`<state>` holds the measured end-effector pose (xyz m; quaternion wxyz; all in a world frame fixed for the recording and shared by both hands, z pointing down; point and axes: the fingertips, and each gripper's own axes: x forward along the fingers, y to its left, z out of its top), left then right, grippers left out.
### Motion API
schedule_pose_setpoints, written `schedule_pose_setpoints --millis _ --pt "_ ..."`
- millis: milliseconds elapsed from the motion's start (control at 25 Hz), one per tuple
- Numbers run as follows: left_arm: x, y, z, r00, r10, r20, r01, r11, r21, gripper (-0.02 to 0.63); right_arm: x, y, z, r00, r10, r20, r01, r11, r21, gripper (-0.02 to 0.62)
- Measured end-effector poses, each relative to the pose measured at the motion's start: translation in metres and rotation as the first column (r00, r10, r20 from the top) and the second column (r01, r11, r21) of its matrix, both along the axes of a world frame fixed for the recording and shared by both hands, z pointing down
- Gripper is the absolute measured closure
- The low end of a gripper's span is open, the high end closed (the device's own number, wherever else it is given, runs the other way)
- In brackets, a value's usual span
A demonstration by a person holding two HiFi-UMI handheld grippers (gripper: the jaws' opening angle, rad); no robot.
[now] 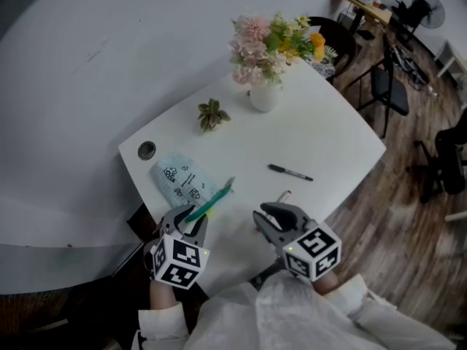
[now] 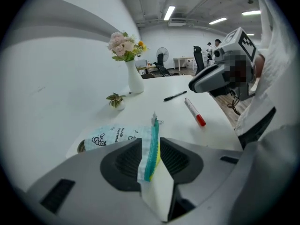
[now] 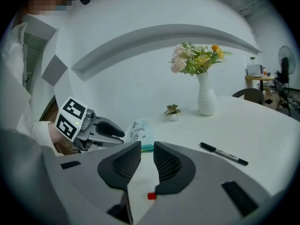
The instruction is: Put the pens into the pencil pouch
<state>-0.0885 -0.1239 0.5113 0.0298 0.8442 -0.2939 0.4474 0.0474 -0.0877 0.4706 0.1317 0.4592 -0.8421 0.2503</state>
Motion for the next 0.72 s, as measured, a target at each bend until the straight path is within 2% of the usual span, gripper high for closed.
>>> schedule_pose_setpoints --millis 120,480,720 --pt "-0.002 0.001 0.013 0.998 0.047 0.032 -0.046 0.998 -0.031 0.488 0.004 0.001 0.004 1.0 0.017 -0.008 -0.017 1.0 -0.01 0.517" --pt "-0.004 0.005 0.043 0.993 0.1 0.06 -0.093 0.989 -0.112 0.488 0.011 0.01 0.011 0.998 0.061 -0.001 -0.061 0.998 -0.034 0.517" --pt "-0.005 0.003 0.056 0.986 0.14 0.094 -0.128 0.984 -0.126 0.489 0.015 0.014 0.016 0.995 0.1 -0.008 -0.1 0.993 -0.058 0.517"
